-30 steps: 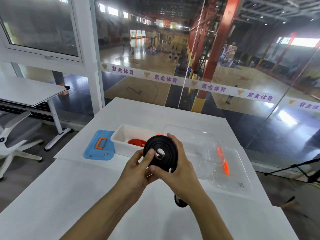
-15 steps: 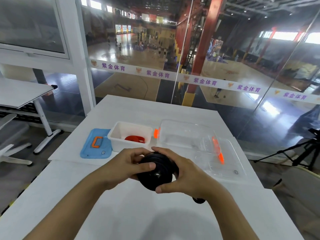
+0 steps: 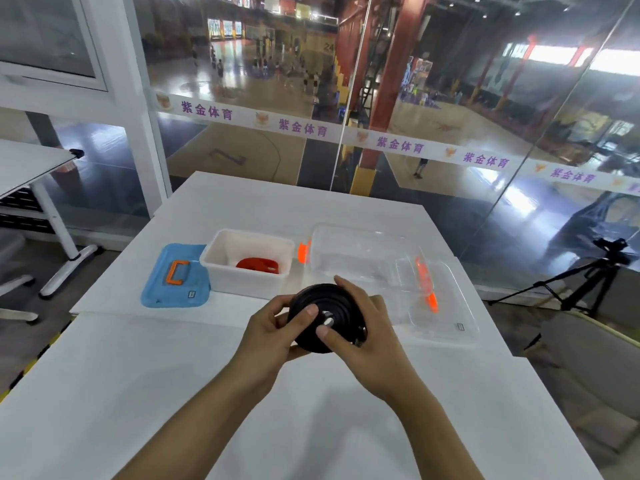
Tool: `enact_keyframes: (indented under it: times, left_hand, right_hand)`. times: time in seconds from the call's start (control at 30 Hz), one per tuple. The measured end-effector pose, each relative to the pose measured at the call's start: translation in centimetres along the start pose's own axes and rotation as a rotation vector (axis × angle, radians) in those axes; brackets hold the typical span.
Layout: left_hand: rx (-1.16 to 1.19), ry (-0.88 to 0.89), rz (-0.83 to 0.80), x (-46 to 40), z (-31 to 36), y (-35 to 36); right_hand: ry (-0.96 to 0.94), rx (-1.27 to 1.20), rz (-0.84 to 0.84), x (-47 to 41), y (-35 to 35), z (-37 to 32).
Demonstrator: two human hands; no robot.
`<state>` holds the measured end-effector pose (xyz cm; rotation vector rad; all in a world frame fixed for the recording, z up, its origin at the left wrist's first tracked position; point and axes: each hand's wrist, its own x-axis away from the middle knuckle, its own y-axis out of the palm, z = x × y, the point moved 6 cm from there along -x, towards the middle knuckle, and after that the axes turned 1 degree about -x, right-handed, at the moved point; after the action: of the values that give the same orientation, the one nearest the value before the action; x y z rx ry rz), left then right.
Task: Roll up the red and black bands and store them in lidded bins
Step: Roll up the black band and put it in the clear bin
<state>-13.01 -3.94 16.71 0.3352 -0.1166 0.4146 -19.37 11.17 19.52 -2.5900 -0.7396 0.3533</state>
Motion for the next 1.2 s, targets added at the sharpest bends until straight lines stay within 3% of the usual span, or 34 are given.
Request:
enact_keyframes:
  times: [0.63,0.8,1.2]
  left_hand:
    - [0.155,-0.170,0.247,-12.8,-6.2,9.6]
    - [0.217,-0.219,0.381,-18.3,-8.4,12.2]
    - [-0.245,-0.337,0.214,-31.5,-12.0,12.9]
  right_hand:
    - [0.139,-0.336,0.355,-10.1,-7.9,13.2]
    - [0.280,-0.330,0.183,-14.5,-6.7,17.0]
    - [0.447,-0.326,0.108,-26.8,-10.4,28.0]
